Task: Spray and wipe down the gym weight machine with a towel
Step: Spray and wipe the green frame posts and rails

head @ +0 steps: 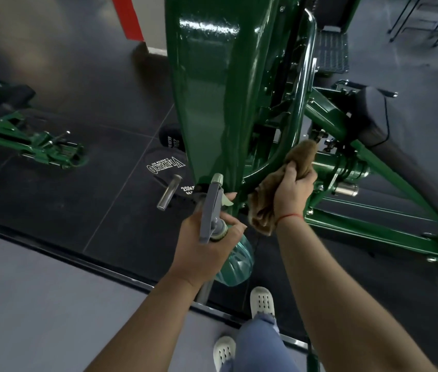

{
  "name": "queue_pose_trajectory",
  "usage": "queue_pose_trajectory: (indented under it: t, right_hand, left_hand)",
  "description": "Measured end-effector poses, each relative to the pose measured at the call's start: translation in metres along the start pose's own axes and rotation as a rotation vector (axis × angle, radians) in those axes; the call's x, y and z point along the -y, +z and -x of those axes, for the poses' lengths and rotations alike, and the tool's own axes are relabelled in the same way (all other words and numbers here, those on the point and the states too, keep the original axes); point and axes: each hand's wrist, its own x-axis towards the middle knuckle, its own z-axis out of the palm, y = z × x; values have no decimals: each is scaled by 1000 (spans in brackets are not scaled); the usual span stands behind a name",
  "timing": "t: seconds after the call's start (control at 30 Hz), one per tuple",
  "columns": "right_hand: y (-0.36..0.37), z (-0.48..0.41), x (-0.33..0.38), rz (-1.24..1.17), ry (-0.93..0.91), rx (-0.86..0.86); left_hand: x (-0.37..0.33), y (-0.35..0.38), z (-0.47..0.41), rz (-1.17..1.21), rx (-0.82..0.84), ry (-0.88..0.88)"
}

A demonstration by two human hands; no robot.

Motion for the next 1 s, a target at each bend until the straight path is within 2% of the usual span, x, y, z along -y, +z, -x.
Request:
queue_pose_trajectory:
  t: [0.2, 0.37, 0.5, 0.6, 0.7, 0.87, 1.0]
  right_hand:
    - [11, 38, -16, -60, 94, 32]
    - [20, -14, 4, -112, 259, -66]
    - [13, -53, 8, -261, 451, 66]
    - [10, -54, 5, -492, 601, 121]
    - [10, -40, -1, -579, 707, 163]
    - [20, -4, -14, -625, 742, 300]
    - [19, 1, -14, -612, 787, 288]
  left_hand:
    - [-1, 0, 2, 43, -11, -41]
    - [-1, -1, 2, 35, -7, -38]
    - [0, -2, 1, -16, 7, -13]
    - [1, -1, 0, -19, 2, -15]
    - [0, -1, 1, 7, 0, -20]
    - [-2, 0, 2, 42, 2, -27]
    - [-1, 1, 1, -2, 11, -32]
